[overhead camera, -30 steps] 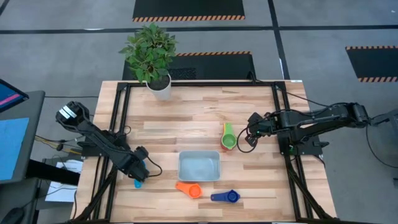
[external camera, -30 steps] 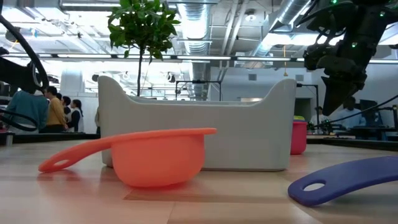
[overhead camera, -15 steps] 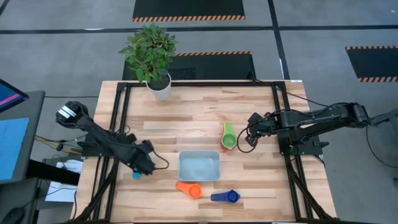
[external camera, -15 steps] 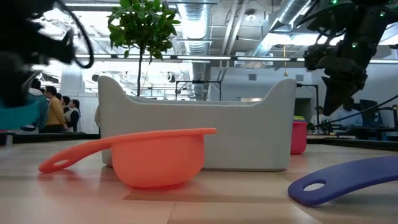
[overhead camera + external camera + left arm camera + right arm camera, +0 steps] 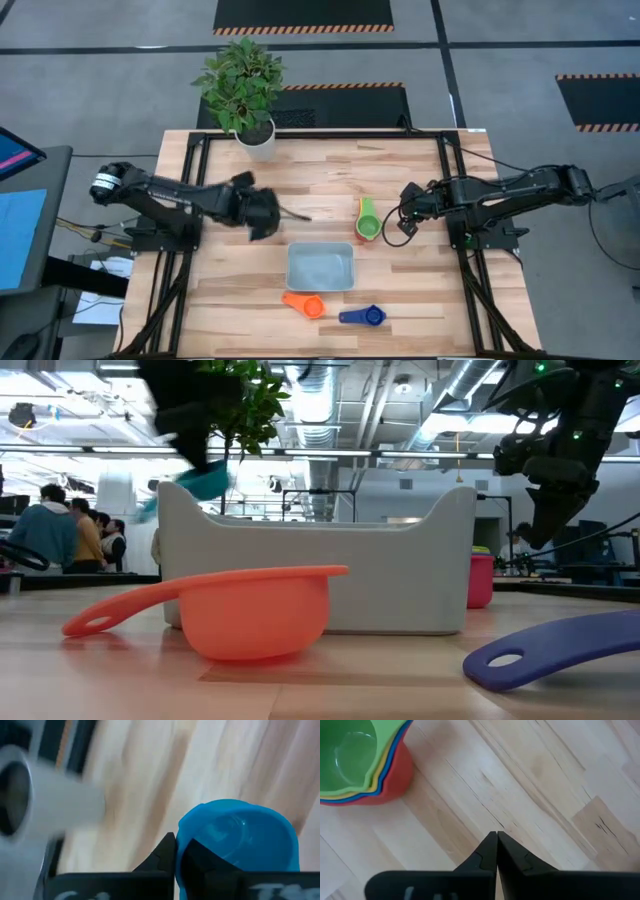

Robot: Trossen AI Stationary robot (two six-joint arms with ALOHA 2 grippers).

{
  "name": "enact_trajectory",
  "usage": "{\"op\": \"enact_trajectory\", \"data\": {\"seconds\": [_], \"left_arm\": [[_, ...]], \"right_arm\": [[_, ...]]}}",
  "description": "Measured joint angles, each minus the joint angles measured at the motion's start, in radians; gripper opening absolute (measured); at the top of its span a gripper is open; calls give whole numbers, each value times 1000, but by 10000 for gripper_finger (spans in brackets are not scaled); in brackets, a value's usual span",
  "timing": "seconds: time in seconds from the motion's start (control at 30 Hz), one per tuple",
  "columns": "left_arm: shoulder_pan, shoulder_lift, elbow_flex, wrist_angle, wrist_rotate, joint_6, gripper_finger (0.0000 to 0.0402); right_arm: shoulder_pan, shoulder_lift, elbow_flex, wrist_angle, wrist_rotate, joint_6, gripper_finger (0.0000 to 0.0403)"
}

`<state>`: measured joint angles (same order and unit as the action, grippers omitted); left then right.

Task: Nest measuring cups in basket
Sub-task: Stack the light blue measuring cup on top of the light green measuring cup

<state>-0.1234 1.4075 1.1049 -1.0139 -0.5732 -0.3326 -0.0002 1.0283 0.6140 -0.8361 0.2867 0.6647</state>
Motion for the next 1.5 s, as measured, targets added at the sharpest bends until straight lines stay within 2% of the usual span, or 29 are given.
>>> {"op": "enact_trajectory", "data": {"seconds": [0.13, 0.27, 0.4, 0.5, 0.7, 0.83, 0.93, 1.1, 1.23, 1.4, 1.5], "left_arm": [[83, 2, 42, 266, 12, 231, 0], [137, 48, 60, 467, 43, 389, 0], [177, 160, 100, 649, 77, 507, 0], [203, 269, 182, 722, 115, 583, 0], [220, 468, 436, 723, 222, 720, 0], [219, 586, 587, 606, 262, 782, 0], [217, 648, 656, 553, 282, 839, 0], [205, 678, 674, 530, 282, 987, 0], [182, 677, 674, 561, 321, 1104, 0], [161, 680, 674, 593, 451, 1184, 0], [150, 711, 674, 621, 446, 1215, 0]], "right_arm": [[0, 0, 0, -2, 0, -1, 36], [0, 0, 0, -3, -34, -3, 28], [1, 0, 0, -3, -77, -3, 21], [5, 0, 0, -10, -82, -3, 19], [37, 0, 0, -19, -82, 11, 33], [73, 0, 0, -51, -83, 17, 34], [108, 0, 0, -124, -84, 39, 27], [196, -4, -1, -354, -94, 134, 16], [272, -29, 1, -340, -135, 180, 20], [351, -42, 1, -334, -132, 295, 33], [385, -40, 1, -321, -132, 341, 34]]}}
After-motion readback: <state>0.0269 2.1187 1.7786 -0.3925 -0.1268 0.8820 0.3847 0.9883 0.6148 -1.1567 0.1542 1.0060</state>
